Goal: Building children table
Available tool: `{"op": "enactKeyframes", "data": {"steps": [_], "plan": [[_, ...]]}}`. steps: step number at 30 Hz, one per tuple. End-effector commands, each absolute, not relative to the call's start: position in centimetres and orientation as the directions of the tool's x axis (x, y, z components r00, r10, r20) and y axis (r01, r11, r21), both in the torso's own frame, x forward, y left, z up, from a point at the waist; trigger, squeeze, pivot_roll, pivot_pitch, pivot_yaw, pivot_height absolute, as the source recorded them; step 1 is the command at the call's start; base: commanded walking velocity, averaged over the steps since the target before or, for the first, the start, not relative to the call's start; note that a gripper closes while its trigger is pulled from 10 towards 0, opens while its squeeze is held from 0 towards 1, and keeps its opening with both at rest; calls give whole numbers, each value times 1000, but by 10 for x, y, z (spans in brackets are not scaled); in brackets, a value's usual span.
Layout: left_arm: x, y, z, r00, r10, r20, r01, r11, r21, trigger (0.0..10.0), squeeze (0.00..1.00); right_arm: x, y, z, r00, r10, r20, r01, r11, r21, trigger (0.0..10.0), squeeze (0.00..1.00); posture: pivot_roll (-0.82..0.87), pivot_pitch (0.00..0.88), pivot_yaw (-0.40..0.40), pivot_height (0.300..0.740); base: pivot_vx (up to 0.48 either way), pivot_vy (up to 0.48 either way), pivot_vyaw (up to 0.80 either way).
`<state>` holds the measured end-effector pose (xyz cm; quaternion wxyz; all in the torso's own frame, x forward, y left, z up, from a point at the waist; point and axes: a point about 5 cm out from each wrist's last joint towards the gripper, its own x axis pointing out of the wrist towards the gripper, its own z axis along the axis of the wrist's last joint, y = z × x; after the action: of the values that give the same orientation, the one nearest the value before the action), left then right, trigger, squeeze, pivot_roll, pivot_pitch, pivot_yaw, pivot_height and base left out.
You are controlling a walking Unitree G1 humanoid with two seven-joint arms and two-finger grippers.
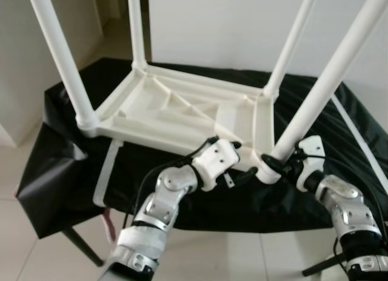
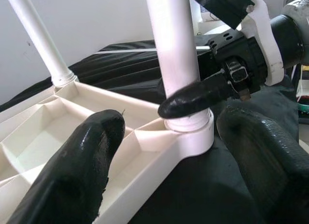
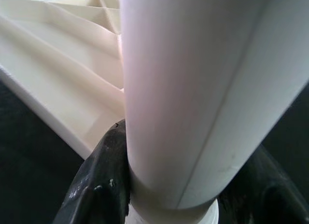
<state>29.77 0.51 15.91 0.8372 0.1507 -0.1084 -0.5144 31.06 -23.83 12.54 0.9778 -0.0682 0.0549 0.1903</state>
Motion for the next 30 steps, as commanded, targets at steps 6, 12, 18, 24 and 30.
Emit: {"op": "enactKeyframes", "data": {"steps": [6, 12, 18, 24, 30], "plan": [[299, 5, 159, 531, -846, 58, 776, 513, 367, 10000, 0, 304, -243, 112, 981, 99, -168, -114, 990, -81, 10000, 0, -44, 0, -61, 740, 0, 0, 0], [299, 4, 159, 517, -854, 55, 784, 498, 371, 10000, 0, 302, -228, 100, 984, -45, -171, 44, 999, -14, 10000, 0, -50, 0, -47, 740, 0, 0, 0], [297, 3, 158, 510, -859, 50, 789, 490, 371, 10000, 0, 299, -211, 87, 954, -222, -204, 235, 971, 39, 10000, 0, -46, 0, -46, 740, 0, 0, 0], [297, 2, 159, 512, -858, 52, 788, 493, 369, 10000, 0, 297, -190, 82, 901, -358, -246, 390, 916, 94, 10000, 0, -39, 0, -54, 740, 0, 0, 0], [297, 1, 159, 516, -855, 55, 785, 498, 369, 10000, 0, 297, -177, 85, 863, -432, -262, 471, 875, 112, 10000, 0, -27, 0, -71, 740, 0, 0, 0]]}}
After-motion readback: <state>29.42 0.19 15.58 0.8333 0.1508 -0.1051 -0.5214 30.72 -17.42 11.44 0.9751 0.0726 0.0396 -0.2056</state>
